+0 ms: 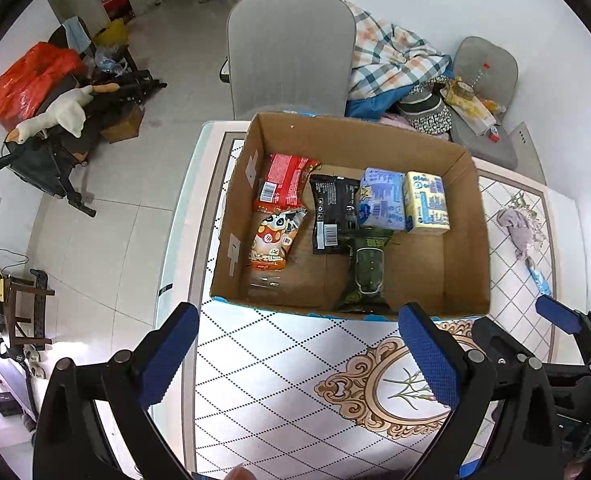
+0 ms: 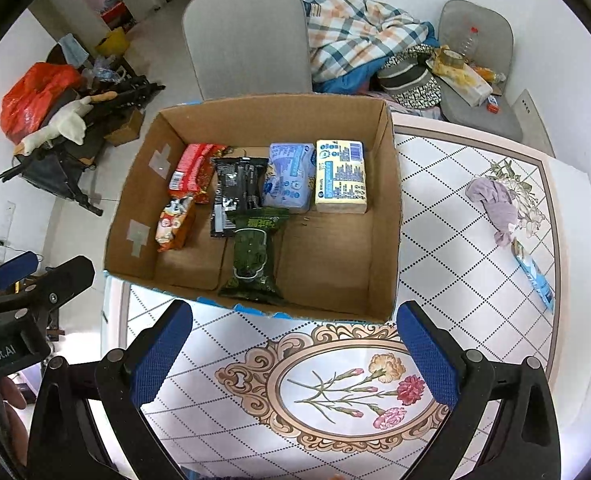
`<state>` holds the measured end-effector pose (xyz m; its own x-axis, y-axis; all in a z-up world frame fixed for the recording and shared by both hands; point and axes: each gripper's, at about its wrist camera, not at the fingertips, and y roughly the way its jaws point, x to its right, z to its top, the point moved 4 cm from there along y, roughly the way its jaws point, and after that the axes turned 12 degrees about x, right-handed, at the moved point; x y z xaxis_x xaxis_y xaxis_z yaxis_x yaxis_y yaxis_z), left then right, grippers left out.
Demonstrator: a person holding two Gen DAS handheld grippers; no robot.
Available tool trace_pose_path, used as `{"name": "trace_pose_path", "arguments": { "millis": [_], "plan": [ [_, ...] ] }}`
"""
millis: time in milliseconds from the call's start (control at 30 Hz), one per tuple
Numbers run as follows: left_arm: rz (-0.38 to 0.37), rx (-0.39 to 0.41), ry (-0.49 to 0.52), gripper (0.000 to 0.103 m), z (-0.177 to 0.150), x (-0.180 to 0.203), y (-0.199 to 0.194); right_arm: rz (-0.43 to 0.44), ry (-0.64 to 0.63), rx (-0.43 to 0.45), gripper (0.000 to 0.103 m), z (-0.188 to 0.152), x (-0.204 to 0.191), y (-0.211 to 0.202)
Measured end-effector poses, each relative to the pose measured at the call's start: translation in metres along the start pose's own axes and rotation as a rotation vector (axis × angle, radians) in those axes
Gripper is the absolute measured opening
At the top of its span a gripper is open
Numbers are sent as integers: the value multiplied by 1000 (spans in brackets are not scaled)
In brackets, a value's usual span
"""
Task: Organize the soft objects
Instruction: 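Move both tools to the lilac cloth and blue tube snack on the table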
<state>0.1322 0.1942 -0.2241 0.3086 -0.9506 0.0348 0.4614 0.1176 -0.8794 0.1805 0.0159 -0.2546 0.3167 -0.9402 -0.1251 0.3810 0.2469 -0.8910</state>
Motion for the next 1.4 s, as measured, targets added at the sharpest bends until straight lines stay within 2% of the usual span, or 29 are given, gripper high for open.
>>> {"name": "trace_pose_path", "arguments": {
  "millis": [133,233,333,433,533,767,867,967,1100,1300,1400],
  "plan": [
    [1,27,1,102,2,9,-17,32,5,19,103,0,4,-14],
    [20,62,39,102,6,27,-30,57,21,33,103,1,12,-23],
    [28,90,79,102,10,53,-39,70,54,46,103,2,34,-32],
    [-22,81,95,102,14,89,-36,51,97,48,103,-1,74,-38],
    [-98,29,125,102,15,138,-19,-6,157,30,103,-9,129,-39],
    [-244,-195,225,102,-1,278,62,-188,260,-45,103,-30,280,-28],
    [-261,-273,241,102,-11,328,96,-256,257,-101,103,-37,339,-10],
    [-251,-319,264,102,-12,367,125,-267,242,-165,103,-43,391,17],
    [-224,-361,276,102,-9,396,160,-241,187,-236,103,-46,429,58],
    [-172,-420,270,102,-5,414,204,-207,91,-311,103,-44,451,122],
    [-158,-439,262,102,-1,422,220,-171,71,-359,95,-50,454,144]
  ]
}}
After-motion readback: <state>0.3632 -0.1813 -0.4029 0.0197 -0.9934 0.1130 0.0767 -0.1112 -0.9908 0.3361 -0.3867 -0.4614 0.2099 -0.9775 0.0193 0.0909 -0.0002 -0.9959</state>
